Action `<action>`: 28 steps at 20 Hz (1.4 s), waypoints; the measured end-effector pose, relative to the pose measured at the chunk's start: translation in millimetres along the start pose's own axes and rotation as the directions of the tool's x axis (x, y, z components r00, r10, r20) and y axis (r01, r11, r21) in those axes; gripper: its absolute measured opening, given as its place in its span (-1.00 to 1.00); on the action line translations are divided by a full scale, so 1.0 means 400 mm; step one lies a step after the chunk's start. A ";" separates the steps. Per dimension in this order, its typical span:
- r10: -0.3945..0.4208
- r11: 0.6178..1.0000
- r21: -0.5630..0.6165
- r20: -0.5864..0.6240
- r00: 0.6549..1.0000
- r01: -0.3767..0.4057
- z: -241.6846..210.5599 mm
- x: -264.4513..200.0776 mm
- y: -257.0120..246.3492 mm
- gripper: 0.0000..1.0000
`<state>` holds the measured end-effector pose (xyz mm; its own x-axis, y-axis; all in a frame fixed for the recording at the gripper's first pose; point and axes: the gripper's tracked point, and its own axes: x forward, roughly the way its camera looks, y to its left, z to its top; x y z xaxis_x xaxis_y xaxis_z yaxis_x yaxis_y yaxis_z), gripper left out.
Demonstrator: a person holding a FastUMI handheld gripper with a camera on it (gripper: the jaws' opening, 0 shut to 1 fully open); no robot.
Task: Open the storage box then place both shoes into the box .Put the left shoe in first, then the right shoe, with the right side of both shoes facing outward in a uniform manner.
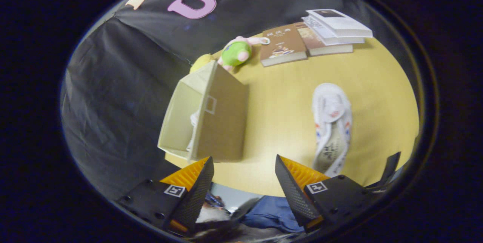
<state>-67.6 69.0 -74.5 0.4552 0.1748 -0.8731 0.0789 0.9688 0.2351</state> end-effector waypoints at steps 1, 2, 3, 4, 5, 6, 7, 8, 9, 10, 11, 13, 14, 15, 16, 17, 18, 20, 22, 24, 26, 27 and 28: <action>-0.048 0.998 -0.027 0.009 0.999 0.048 -0.002 -0.016 -0.051 1.00; -0.093 0.994 -0.057 0.014 0.996 0.094 0.001 -0.027 -0.101 0.99; -0.136 0.987 -0.089 0.020 0.990 0.138 -0.001 -0.033 -0.145 0.99; -0.186 0.975 -0.115 0.033 0.982 0.189 0.006 -0.040 -0.191 0.99; -0.227 0.963 -0.142 0.036 0.973 0.230 0.007 -0.040 -0.228 0.98; -0.260 0.951 -0.164 0.034 0.965 0.262 0.005 -0.033 -0.258 0.98; -0.290 0.940 -0.181 0.030 0.956 0.291 0.003 -0.019 -0.284 0.98; -0.320 0.927 -0.196 0.023 0.947 0.318 0.002 -0.004 -0.311 0.96; -0.356 0.912 -0.210 0.019 0.934 0.351 0.002 0.013 -0.337 0.94; -0.394 0.895 -0.221 0.022 0.919 0.389 0.013 0.035 -0.362 0.82; -0.424 0.879 -0.225 0.030 0.905 0.419 0.022 0.056 -0.383 0.73; -0.465 0.859 -0.217 0.048 0.884 0.463 0.046 0.092 -0.411 0.55; -0.473 0.857 -0.204 0.051 0.880 0.473 0.058 0.112 -0.418 0.46; -0.477 0.858 -0.190 0.054 0.877 0.478 0.064 0.127 -0.418 0.37; -0.481 0.857 -0.179 0.060 0.875 0.483 0.072 0.141 -0.418 0.28; -0.479 0.859 -0.170 0.066 0.875 0.483 0.079 0.148 -0.416 0.13; -0.471 0.867 -0.152 0.064 0.880 0.475 0.078 0.156 -0.405 -0.02; -0.478 0.863 -0.146 0.069 0.875 0.483 0.079 0.160 -0.402 -0.25; -0.501 0.845 -0.172 0.083 0.862 0.507 0.076 0.161 -0.422 -0.36; -0.525 0.825 -0.193 0.083 0.847 0.531 0.067 0.160 -0.438 -0.48; -0.547 0.810 -0.197 0.084 0.833 0.552 0.065 0.160 -0.451 -0.61; -0.546 0.814 -0.185 0.083 0.834 0.551 0.063 0.161 -0.453 -0.70; -0.545 0.817 -0.167 0.091 0.834 0.552 0.064 0.161 -0.457 -0.80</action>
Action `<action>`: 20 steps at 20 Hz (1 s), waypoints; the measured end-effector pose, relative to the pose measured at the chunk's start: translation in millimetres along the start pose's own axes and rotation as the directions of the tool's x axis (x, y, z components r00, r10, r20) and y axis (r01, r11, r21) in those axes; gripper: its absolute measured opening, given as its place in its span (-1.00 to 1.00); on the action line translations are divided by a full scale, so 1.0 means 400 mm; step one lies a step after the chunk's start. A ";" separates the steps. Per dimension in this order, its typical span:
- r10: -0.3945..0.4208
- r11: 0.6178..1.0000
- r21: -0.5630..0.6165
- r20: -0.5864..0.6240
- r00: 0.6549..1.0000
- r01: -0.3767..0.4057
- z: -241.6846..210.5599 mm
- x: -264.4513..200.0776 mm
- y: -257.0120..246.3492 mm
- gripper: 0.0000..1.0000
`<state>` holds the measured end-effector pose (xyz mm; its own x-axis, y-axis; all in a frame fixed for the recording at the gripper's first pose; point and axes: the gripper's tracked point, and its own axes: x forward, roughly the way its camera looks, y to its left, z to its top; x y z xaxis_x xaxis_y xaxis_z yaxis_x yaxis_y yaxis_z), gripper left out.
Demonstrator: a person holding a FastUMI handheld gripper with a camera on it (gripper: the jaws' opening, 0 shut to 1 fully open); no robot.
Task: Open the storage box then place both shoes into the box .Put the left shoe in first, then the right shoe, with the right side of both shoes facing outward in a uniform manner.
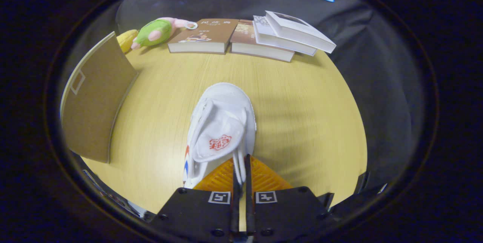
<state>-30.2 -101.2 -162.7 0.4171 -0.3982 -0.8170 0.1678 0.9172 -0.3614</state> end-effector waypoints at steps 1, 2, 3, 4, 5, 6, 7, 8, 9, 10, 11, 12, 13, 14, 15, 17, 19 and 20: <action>0.010 1.000 0.021 0.002 1.000 -0.010 0.003 -0.005 0.002 -0.90; 0.024 0.999 0.046 0.007 1.000 -0.024 0.002 -0.005 0.002 -0.90; 0.043 0.996 0.078 0.012 0.999 -0.044 0.003 -0.006 0.005 -0.90; 0.069 0.992 0.108 0.014 0.997 -0.071 0.003 -0.007 0.008 -0.90; 0.103 0.985 0.141 0.003 0.995 -0.102 -0.002 -0.009 0.013 -0.90; 0.143 0.972 0.189 -0.008 0.990 -0.139 -0.006 -0.013 0.020 -0.90; 0.194 0.953 0.242 -0.019 0.981 -0.184 -0.011 -0.021 0.032 -0.90; 0.253 0.925 0.299 -0.029 0.967 -0.233 -0.018 -0.029 0.047 -0.90; 0.316 0.891 0.356 -0.038 0.948 -0.283 -0.025 -0.040 0.068 -0.90; 0.372 0.855 0.407 -0.044 0.927 -0.323 -0.030 -0.057 0.090 -0.90; 0.414 0.825 0.443 -0.049 0.909 -0.351 -0.034 -0.069 0.105 -0.90; 0.446 0.802 0.464 -0.048 0.894 -0.375 -0.038 -0.083 0.118 -0.90; 0.473 0.780 0.481 -0.033 0.881 -0.400 -0.031 -0.103 0.128 -0.90; 0.506 0.750 0.496 -0.004 0.863 -0.437 -0.013 -0.132 0.144 -0.91; 0.544 0.717 0.506 0.023 0.839 -0.478 0.003 -0.164 0.166 -0.91; 0.608 0.671 0.490 0.068 0.791 -0.557 0.029 -0.238 0.216 -0.92; 0.584 0.717 0.428 0.063 0.809 -0.551 0.023 -0.257 0.219 -0.92; 0.552 0.754 0.395 0.052 0.832 -0.525 0.016 -0.244 0.209 -0.93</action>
<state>-51.3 14.4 -110.1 0.4864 0.1761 -0.8558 0.2605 0.9057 0.3344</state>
